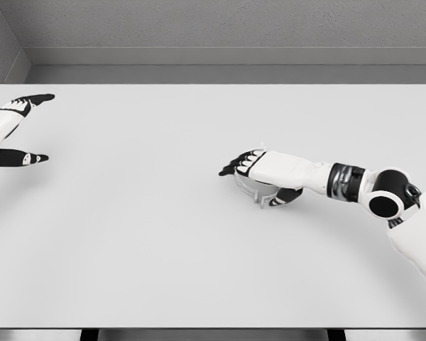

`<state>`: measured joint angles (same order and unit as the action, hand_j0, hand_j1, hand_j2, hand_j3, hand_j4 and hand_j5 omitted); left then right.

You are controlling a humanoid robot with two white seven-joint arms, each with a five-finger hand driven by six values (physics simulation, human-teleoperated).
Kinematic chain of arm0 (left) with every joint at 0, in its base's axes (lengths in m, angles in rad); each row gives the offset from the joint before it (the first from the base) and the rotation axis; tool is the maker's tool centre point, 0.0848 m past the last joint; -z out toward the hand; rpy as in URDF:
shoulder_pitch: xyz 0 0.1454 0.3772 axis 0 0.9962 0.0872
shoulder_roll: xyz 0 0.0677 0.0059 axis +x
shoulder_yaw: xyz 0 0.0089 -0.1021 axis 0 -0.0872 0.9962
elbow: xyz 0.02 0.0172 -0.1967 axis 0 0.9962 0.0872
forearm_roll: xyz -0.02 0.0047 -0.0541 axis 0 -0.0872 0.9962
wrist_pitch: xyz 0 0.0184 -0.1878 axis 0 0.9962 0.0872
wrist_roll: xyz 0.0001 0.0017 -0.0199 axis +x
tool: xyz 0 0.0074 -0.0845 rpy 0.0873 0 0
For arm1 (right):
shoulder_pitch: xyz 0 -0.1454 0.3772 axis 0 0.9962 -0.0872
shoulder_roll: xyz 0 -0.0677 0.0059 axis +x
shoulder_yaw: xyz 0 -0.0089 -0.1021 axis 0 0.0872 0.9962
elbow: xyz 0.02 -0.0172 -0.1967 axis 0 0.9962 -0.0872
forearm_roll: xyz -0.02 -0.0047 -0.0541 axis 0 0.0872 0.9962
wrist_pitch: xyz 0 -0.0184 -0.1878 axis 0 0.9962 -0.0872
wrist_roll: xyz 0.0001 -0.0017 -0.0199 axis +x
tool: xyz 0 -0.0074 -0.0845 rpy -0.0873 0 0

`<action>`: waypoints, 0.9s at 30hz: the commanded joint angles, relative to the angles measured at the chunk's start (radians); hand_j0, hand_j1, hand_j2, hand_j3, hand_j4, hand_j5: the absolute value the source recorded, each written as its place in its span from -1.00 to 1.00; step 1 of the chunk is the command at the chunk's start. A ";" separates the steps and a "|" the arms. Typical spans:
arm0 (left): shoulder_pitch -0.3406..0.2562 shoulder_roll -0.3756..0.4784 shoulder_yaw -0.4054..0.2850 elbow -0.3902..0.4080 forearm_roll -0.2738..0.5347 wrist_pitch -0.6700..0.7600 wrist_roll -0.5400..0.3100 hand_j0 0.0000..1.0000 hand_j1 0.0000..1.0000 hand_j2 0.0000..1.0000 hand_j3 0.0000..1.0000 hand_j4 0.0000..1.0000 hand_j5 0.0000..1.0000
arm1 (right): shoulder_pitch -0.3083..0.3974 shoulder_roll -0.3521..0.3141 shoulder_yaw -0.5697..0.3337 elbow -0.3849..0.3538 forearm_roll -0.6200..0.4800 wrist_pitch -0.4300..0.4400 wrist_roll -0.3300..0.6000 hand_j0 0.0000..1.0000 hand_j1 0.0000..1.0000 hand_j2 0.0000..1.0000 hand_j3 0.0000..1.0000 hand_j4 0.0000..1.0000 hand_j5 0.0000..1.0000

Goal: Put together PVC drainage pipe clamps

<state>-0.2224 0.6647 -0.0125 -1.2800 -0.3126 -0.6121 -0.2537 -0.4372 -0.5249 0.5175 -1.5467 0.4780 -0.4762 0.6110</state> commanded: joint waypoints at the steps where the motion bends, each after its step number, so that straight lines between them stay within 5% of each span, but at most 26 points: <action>1: 0.000 0.001 0.000 -0.001 0.007 0.001 0.001 1.00 1.00 1.00 1.00 1.00 1.00 | 0.000 0.002 -0.001 0.000 -0.005 0.002 0.000 1.00 1.00 1.00 1.00 1.00 1.00; 27: 0.000 0.001 0.000 0.001 0.007 0.001 0.001 1.00 1.00 1.00 1.00 1.00 1.00 | -0.005 0.022 -0.001 0.002 -0.004 0.004 0.000 1.00 1.00 1.00 1.00 1.00 1.00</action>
<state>-0.2224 0.6648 -0.0125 -1.2790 -0.3127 -0.6121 -0.2537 -0.4418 -0.5087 0.5174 -1.5443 0.4797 -0.4747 0.6110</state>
